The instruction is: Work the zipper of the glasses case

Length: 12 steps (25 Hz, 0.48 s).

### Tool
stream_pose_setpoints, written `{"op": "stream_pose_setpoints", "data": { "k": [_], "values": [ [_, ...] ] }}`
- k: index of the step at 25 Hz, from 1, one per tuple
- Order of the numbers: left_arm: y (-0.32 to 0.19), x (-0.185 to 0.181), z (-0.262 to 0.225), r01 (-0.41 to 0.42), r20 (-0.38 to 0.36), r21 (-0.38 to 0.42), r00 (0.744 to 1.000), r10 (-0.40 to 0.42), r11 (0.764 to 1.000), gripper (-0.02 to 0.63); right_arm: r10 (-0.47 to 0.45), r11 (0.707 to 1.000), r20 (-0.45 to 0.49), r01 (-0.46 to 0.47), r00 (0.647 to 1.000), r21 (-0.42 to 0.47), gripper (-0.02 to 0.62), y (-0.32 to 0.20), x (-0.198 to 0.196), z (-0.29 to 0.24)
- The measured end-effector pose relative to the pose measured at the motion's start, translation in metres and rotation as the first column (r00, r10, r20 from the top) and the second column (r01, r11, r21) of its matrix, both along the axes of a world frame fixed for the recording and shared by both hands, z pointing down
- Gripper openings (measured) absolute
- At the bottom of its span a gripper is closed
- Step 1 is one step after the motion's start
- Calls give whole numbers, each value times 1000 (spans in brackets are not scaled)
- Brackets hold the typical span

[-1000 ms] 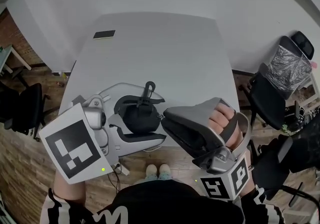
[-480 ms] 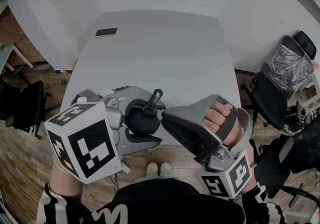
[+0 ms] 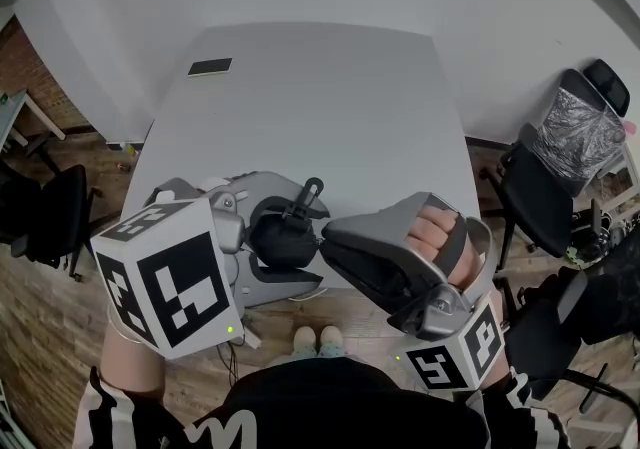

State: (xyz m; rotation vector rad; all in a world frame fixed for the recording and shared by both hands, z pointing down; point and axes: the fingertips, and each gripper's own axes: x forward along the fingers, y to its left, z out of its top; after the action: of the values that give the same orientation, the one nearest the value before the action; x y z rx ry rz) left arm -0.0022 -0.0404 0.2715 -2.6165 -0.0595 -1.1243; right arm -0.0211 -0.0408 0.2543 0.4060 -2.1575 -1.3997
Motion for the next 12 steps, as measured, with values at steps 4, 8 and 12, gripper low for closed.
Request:
{"op": "stream_pose_setpoints", "data": {
  "k": [4, 8, 12],
  "values": [
    [0, -4, 8, -17, 28, -10, 999, 18, 1000, 264, -3, 1000, 62, 5, 998, -24, 94, -2, 2, -9],
    [0, -2, 6, -19, 13, -14, 1000, 20, 1000, 264, -24, 1000, 35, 24, 999, 2, 94, 3, -1, -7],
    [-1, -3, 5, -26, 29, 3, 999, 26, 1000, 264, -22, 999, 13, 22, 1000, 37, 80, 2, -2, -6]
  ]
}}
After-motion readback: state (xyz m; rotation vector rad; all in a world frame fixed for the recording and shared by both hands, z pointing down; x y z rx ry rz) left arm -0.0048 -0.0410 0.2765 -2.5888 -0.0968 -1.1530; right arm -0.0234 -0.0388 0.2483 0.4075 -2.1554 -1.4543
